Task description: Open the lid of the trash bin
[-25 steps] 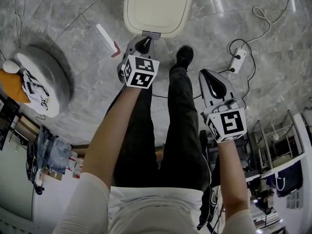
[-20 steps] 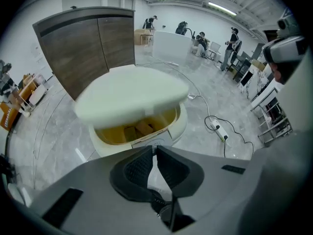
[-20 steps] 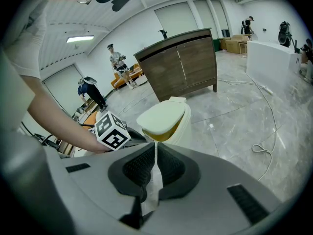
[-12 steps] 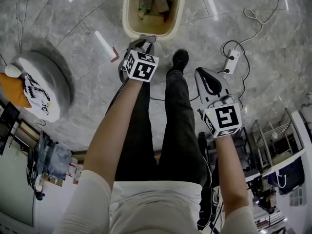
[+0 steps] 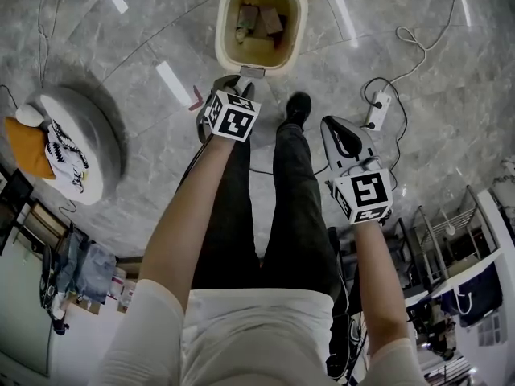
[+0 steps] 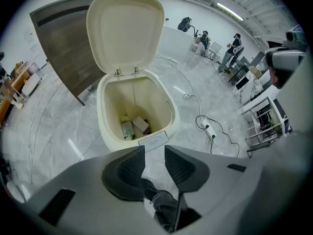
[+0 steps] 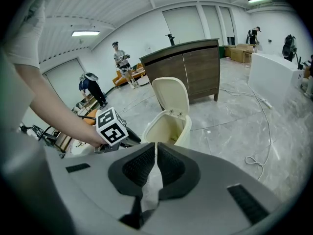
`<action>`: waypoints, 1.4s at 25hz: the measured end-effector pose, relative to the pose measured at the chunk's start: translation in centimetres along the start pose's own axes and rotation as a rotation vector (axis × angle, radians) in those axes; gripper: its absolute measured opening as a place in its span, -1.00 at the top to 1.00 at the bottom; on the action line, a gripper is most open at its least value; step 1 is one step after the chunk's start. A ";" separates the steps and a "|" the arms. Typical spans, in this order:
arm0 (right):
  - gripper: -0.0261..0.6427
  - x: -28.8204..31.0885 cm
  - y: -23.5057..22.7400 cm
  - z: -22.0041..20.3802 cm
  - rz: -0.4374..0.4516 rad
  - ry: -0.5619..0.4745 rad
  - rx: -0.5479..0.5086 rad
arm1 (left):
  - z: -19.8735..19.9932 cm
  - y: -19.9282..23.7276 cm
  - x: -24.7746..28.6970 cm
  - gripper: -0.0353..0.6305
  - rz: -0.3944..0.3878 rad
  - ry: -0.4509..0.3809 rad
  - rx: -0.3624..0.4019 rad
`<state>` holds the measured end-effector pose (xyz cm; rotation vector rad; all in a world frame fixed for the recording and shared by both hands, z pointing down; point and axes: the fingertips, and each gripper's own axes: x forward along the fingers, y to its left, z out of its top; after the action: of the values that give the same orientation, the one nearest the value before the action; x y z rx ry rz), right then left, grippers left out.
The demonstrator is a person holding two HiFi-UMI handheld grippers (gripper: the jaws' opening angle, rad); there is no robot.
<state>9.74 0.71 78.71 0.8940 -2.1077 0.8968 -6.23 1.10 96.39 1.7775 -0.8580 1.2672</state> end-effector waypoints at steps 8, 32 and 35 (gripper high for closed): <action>0.82 -0.5 0.8 1.2 -0.016 0.011 -0.017 | 0.1 0.5 -3.6 0.49 -0.023 -0.025 -0.061; 0.82 -8.7 1.4 9.2 -0.101 -0.041 -0.055 | 5.5 -0.3 -18.8 0.52 -0.019 -0.181 -0.062; 0.83 -9.8 1.5 10.7 -0.093 -0.074 -0.009 | 6.2 -0.1 -21.3 0.55 -0.010 -0.215 -0.049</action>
<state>10.57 -3.76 64.83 1.0259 -2.1124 0.8175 -9.30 -2.45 74.76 1.9001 -0.9890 1.0524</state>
